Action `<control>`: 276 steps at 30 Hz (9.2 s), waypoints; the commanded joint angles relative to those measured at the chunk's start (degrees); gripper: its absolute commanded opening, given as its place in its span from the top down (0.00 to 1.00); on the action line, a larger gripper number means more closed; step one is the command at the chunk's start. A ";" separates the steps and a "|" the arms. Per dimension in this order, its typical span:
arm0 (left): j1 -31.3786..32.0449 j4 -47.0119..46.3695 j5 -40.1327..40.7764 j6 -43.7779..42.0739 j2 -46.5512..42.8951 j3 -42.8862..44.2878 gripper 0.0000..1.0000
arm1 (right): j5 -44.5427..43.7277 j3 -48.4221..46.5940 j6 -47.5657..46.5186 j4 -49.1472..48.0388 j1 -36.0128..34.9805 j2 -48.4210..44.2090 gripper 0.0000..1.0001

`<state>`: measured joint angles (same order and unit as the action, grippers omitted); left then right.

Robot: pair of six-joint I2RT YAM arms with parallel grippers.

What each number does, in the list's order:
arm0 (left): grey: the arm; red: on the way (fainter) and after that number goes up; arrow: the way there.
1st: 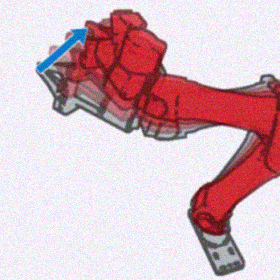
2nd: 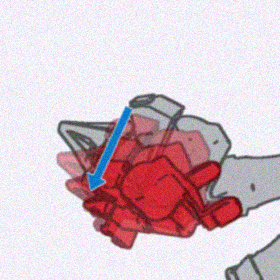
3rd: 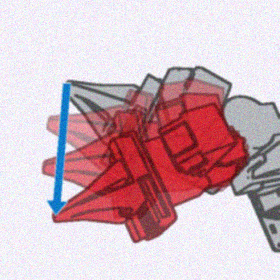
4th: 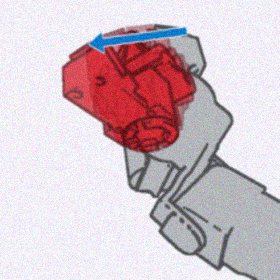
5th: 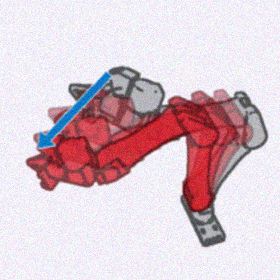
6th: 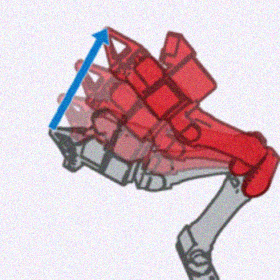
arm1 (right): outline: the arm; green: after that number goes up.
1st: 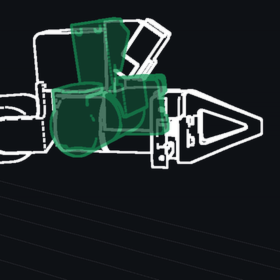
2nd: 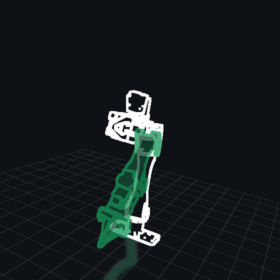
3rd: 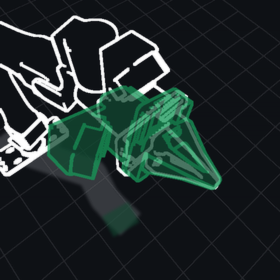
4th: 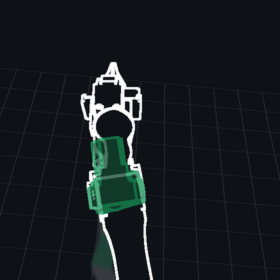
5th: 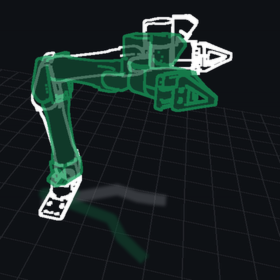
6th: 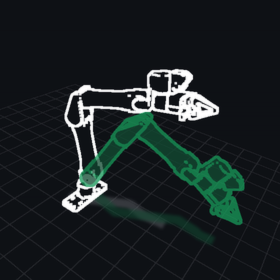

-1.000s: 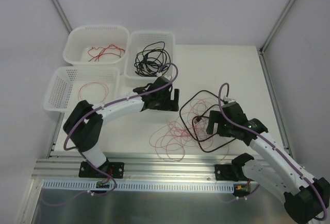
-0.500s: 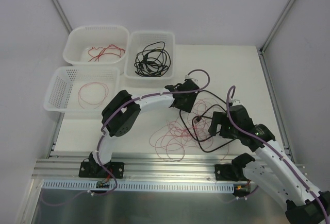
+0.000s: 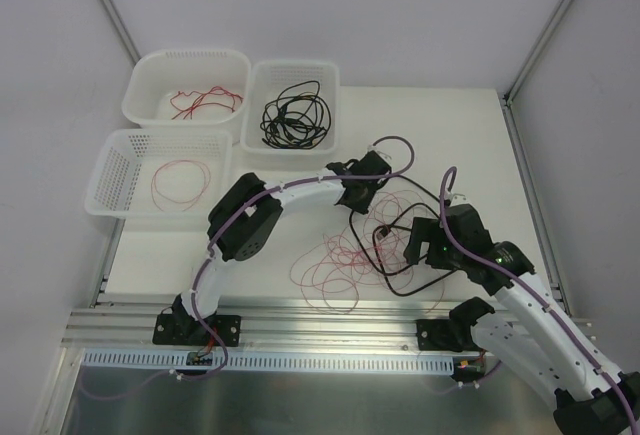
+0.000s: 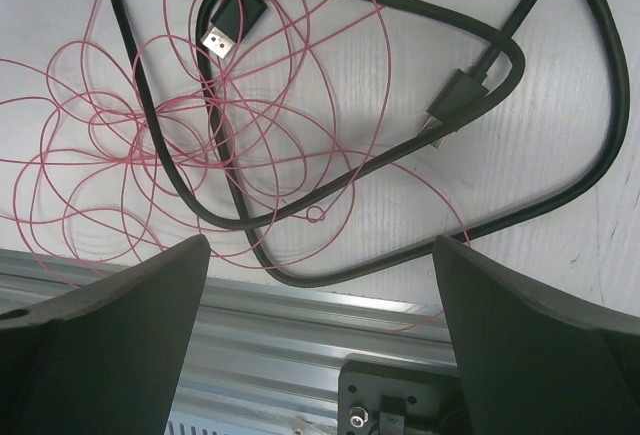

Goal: Untangle the cables

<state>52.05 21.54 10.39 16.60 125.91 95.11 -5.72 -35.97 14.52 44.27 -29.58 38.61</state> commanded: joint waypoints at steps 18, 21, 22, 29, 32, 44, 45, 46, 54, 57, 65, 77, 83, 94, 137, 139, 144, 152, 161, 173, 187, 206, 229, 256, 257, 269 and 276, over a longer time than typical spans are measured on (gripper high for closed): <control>-0.55 4.12 19.39 -12.10 -24.11 -3.71 1.00 | 1.50 -0.94 1.21 -3.75 0.14 -0.99 0.00; -0.37 4.39 22.65 -13.78 -30.53 -2.83 1.00 | 0.27 -1.30 0.95 -4.89 0.14 -3.18 0.00; -0.02 4.47 23.52 -14.22 -33.42 -2.65 1.00 | 0.09 -1.30 0.77 -5.33 0.23 -3.89 0.00; 2.78 4.65 25.29 -16.07 -43.63 0.77 1.00 | 1.67 -2.88 0.15 -11.13 0.23 -5.48 0.00; 3.75 5.00 23.98 -16.07 -46.27 3.67 1.00 | 4.92 -4.37 0.42 -13.32 0.23 -2.58 0.01; 4.99 7.11 18.17 -10.98 -50.85 6.58 1.00 | 26.45 -10.26 -6.60 -28.89 -2.40 4.89 0.06; 4.99 7.29 18.17 -10.71 -50.50 6.93 1.00 | 28.02 -12.18 -10.01 -28.72 -3.63 5.50 0.06; 4.99 7.90 18.00 -10.54 -49.71 7.28 1.00 | 28.82 -13.24 -11.43 -28.19 -4.25 5.95 0.06; 4.99 9.40 15.55 -9.31 -45.67 9.21 1.00 | 33.92 -21.25 -17.51 -25.02 -8.56 9.99 0.09; 5.25 9.48 14.05 -8.43 -44.17 10.61 1.00 | 33.49 -22.30 -17.34 -26.51 -10.84 12.45 0.11; 6.04 9.92 13.08 -7.55 -42.94 12.73 1.00 | 30.68 -22.31 -18.65 -30.11 -13.22 19.65 0.15; 6.13 9.84 16.14 -6.85 -44.87 7.82 0.53 | 29.29 -28.53 -20.49 -25.39 -13.83 20.55 0.98; 6.13 9.22 19.23 -2.89 -50.57 -1.67 0.18 | 24.62 -39.68 -22.17 -14.93 -10.06 19.13 0.99; 6.13 -9.39 2.02 -1.48 -68.68 -34.62 0.06 | 23.11 -71.70 -10.50 -9.69 1.37 27.13 0.99; 1.13 -25.42 -7.06 -8.97 -48.75 -43.33 1.00 | 32.97 -62.99 -4.67 -7.28 2.16 20.80 0.99; -3.42 -22.00 -5.22 -2.56 -48.13 -45.09 1.00 | 27.90 -65.98 -7.84 -3.15 2.51 20.28 0.99; -15.29 -14.87 -4.07 11.93 -50.31 -52.47 1.00 | 15.76 -70.38 -12.67 3.89 3.83 18.00 0.99; -21.82 -10.30 -1.17 15.83 -54.98 -57.23 1.00 | 2.72 -73.37 -15.06 1.20 3.92 12.99 0.99; -21.73 -9.41 -7.21 16.54 -51.46 -55.48 1.00 | 9.04 -70.82 -10.57 -9.38 3.92 10.52 0.99; -12.95 -15.82 -24.79 4.85 -65.95 -48.36 0.03 | 28.82 -63.90 -0.03 -13.58 3.92 17.99 0.99; -7.76 -21.36 -17.72 0.10 -50.34 -36.58 0.06 | 40.61 -62.47 5.43 -19.31 3.92 20.10 0.99; -4.86 -26.46 -24.28 2.47 -39.25 -37.10 0.40 | 40.70 -62.73 4.29 -18.96 3.83 19.31 0.99; 3.67 -6.25 -7.94 -18.79 -57.88 -7.39 1.00 | 14.50 -27.58 -9.07 -3.58 3.92 4.46 0.99; 9.91 -8.35 10.27 -30.05 -57.88 -0.44 1.00 | 9.14 -40.15 -16.81 -3.40 4.01 11.31 0.99; 9.65 -8.53 10.70 -29.79 -57.71 -1.24 1.00 | 10.10 -39.89 -16.72 -3.40 4.01 11.66 0.99; 7.27 -7.65 12.54 -27.32 -56.12 -3.44 1.00 | 12.40 -28.82 -14.70 -5.95 4.01 20.27 0.85; 6.75 -7.48 17.98 -26.36 -54.98 -1.77 1.00 | 13.45 -24.24 -14.88 -9.02 4.01 29.15 0.65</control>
<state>59.18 17.04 23.75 -11.22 71.64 91.37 7.31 -61.04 0.01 38.13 -25.93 66.74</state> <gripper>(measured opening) 0.049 0.300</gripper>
